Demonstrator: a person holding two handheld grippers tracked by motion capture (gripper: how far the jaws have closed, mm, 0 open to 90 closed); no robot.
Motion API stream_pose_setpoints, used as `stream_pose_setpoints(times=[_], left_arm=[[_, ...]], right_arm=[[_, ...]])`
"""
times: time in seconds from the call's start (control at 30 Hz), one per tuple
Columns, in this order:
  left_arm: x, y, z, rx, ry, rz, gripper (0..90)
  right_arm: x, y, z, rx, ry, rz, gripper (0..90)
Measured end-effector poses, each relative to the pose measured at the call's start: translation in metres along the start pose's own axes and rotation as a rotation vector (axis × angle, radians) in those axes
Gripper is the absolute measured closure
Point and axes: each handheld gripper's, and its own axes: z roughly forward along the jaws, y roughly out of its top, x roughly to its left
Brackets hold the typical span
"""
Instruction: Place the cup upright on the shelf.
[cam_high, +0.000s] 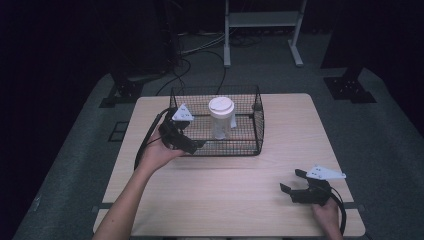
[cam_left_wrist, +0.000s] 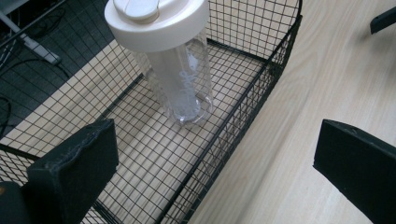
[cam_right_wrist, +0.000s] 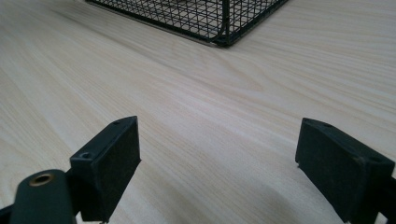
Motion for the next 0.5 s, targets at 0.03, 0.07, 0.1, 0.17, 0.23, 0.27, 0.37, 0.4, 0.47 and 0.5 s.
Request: stream_pose_setpoints(times=[0.03, 0.07, 0.1, 0.17, 0.23, 0.27, 0.37, 0.4, 0.47, 0.5], left_arm=[[-0.001, -0.001, -0.001, -0.007, -0.002, -0.002, 0.0], [-0.002, -0.003, -0.002, -0.008, -0.006, -0.004, 0.0], [-0.003, -0.004, -0.003, -0.007, -0.01, -0.004, 0.0], [-0.005, -0.007, -0.003, -0.006, -0.01, 0.003, 0.0], [-0.007, -0.01, -0.003, -0.009, -0.014, -0.007, 0.0], [-0.007, -0.012, -0.003, -0.015, -0.016, -0.011, 0.0], [-0.008, -0.018, -0.005, -0.017, -0.019, -0.017, 0.0], [-0.009, -0.02, -0.005, -0.018, -0.02, -0.022, 0.0], [-0.01, -0.022, -0.005, -0.017, -0.021, -0.023, 0.0], [-0.011, -0.024, -0.006, -0.016, -0.023, -0.024, 0.0]], right_arm=[[0.0, 0.0, 0.0, 0.0, -0.001, -0.001, 12.9], [0.0, 0.0, 0.0, 0.0, -0.001, -0.002, 12.9], [0.0, 0.0, 0.0, 0.001, -0.002, -0.001, 12.9], [0.0, 0.0, 0.0, 0.004, -0.003, -0.001, 12.9], [0.0, 0.0, 0.0, 0.002, -0.004, 0.003, 12.9], [-0.001, 0.0, 0.0, 0.001, -0.004, 0.003, 12.9], [-0.001, 0.0, 0.0, 0.001, -0.006, 0.004, 12.9], [-0.001, 0.0, 0.0, 0.002, -0.006, 0.003, 12.9], [-0.001, 0.0, 0.0, 0.003, -0.008, 0.003, 12.9], [-0.001, 0.0, 0.0, 0.003, -0.008, 0.003, 12.9]])
